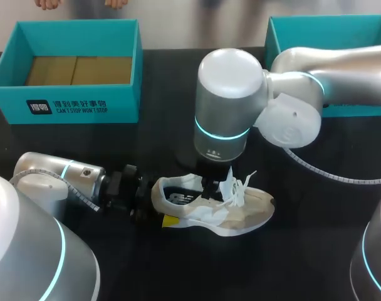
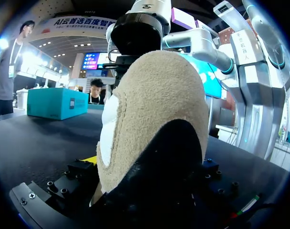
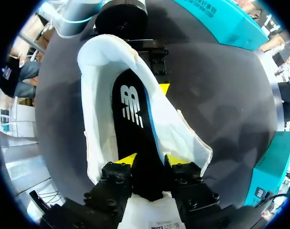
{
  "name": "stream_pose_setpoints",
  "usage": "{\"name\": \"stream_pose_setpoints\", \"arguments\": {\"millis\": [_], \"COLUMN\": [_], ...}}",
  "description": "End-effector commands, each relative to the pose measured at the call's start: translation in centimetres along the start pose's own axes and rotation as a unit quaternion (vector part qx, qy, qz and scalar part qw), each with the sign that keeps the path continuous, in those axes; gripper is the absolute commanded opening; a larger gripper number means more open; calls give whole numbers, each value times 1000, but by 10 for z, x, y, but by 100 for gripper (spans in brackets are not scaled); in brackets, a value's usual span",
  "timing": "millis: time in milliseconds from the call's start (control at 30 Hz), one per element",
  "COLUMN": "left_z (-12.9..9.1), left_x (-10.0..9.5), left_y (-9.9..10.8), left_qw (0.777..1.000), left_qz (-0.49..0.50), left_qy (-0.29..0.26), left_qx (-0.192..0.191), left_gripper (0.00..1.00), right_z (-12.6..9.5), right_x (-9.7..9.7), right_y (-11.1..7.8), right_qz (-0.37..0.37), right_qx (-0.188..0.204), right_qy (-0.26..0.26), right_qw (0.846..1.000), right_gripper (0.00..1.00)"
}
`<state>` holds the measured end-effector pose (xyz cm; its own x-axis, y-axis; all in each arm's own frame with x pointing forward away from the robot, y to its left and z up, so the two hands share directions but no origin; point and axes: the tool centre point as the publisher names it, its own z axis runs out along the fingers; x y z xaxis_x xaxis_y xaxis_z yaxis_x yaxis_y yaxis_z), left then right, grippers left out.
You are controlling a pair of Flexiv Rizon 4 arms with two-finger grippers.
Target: Take the shoe out of the shoebox, open the shoe tongue, remove and reinsert the insole, then place the shoe into the shoebox
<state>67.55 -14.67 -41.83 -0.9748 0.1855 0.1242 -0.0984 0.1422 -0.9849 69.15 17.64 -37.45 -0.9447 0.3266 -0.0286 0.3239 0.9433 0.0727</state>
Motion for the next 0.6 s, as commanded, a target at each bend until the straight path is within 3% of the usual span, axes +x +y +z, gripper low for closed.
{"name": "stream_pose_setpoints", "arguments": {"millis": [33, 400, 600], "left_z": [0, 0, 0], "left_x": [1, 1, 1], "left_y": [-1, -1, -1], "left_qw": [1000, 1000, 1000], "left_qz": [0, 0, 0], "left_qy": [-1, -1, -1], "left_qx": [0, 0, 0], "left_gripper": [0, 0, 0], "right_z": [10, 27, 33], "right_x": [-3, 5, 12], "right_y": [7, 18, 17], "right_qz": [-9, -45, -53], "right_qx": [1, 29, 42], "right_qy": [14, 57, 90], "right_qw": [1000, 997, 994], "right_gripper": [41, 49, 44]}}
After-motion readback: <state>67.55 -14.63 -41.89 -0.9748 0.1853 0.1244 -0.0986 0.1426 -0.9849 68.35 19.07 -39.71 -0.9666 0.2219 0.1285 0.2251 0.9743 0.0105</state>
